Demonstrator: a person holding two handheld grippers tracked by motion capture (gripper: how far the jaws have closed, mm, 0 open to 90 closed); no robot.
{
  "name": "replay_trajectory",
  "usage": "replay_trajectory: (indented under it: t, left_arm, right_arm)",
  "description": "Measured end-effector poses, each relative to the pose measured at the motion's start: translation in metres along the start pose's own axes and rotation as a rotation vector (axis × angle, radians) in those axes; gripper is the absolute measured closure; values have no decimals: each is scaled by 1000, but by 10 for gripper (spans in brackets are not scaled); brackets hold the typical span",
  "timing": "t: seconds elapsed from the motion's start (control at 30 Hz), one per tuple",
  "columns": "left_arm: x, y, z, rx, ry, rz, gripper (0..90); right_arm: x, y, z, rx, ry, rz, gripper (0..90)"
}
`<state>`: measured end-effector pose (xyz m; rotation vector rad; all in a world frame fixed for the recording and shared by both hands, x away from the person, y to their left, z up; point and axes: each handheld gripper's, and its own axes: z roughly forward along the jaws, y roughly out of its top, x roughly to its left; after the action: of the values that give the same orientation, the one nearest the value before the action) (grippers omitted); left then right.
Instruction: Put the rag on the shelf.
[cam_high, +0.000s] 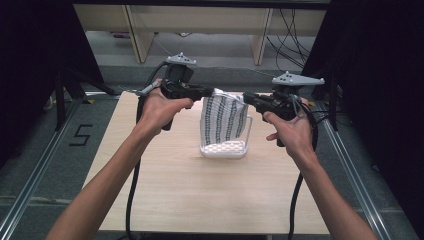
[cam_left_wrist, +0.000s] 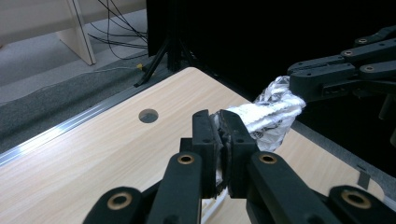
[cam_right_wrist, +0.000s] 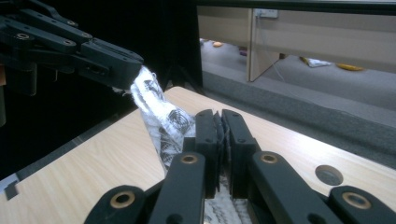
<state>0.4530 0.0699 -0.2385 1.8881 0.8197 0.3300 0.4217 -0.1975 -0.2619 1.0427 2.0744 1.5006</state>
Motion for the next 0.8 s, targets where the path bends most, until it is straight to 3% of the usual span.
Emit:
replay_trajectory:
  t: [0.03,0.17,0.43,0.47,0.5,0.6,0.8]
  left_arm:
    - [2,1,3,-2,4,-8,851]
    - [10,4,13,-10,16,-38,850]
    - [28,12,34,-17,39,-81,848]
    - [30,13,36,-14,40,-83,848]
    - [34,14,42,-12,46,-94,848]
    - [42,12,52,-10,54,-123,848]
    - [57,5,70,9,77,-163,847]
  right_arm:
    - [-1,1,1,2,-1,25,867]
    - [-10,5,9,-11,-7,19,868]
    - [-25,11,30,-4,-29,62,867]
    - [-25,11,32,3,-28,85,867]
    - [-28,11,35,-6,-29,65,867]
    - [-35,13,45,11,-50,101,867]
    - [-50,11,64,35,-61,122,866]
